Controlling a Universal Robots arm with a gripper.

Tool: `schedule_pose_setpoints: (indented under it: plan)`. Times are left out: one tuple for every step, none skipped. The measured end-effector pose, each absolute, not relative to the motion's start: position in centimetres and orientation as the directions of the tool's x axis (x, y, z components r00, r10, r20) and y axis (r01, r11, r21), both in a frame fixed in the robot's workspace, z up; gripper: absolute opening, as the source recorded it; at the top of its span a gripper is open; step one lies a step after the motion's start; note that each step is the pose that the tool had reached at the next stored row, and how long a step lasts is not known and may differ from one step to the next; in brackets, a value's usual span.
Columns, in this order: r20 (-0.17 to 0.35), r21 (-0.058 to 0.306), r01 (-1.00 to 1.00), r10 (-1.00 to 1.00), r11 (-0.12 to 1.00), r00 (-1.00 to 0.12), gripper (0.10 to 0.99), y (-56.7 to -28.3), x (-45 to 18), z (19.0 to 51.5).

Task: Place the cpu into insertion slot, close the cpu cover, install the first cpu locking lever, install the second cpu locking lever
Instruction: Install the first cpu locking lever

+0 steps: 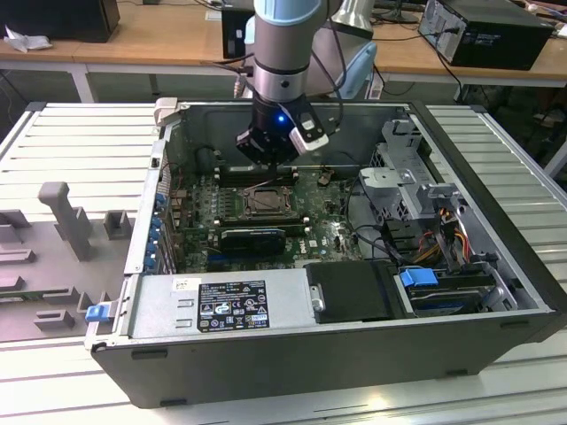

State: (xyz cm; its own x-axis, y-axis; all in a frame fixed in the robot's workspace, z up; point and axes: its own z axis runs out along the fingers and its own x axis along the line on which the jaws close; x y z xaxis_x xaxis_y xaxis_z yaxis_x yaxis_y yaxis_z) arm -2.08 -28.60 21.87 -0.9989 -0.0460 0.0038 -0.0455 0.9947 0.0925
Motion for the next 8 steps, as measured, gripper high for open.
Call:
schedule_pose_setpoints:
  plan:
    - [0.004, 0.093, -0.046, -0.047, 0.995, -0.999, 0.106, -28.60, -2.01, 21.78]
    - [0.004, 0.093, -0.048, -0.049, 0.995, -0.999, 0.106, -28.60, -1.89, 21.61]
    - [0.004, 0.093, -0.050, -0.050, 0.994, -0.999, 0.106, -28.60, -1.82, 21.48]
    - [0.004, 0.093, -0.051, -0.052, 0.994, -0.999, 0.106, -28.60, -1.75, 21.39]
    - [0.004, 0.093, -0.052, -0.053, 0.994, -0.999, 0.106, -28.60, -1.68, 21.29]
    - [0.004, 0.093, -0.054, -0.054, 0.994, -0.999, 0.106, -28.59, -1.63, 21.10]
    - [0.004, 0.092, -0.055, -0.056, 0.994, -0.998, 0.106, -28.58, -1.61, 21.00]
    - [0.004, 0.093, -0.057, -0.057, 0.994, -0.998, 0.106, -28.57, -1.60, 20.88]
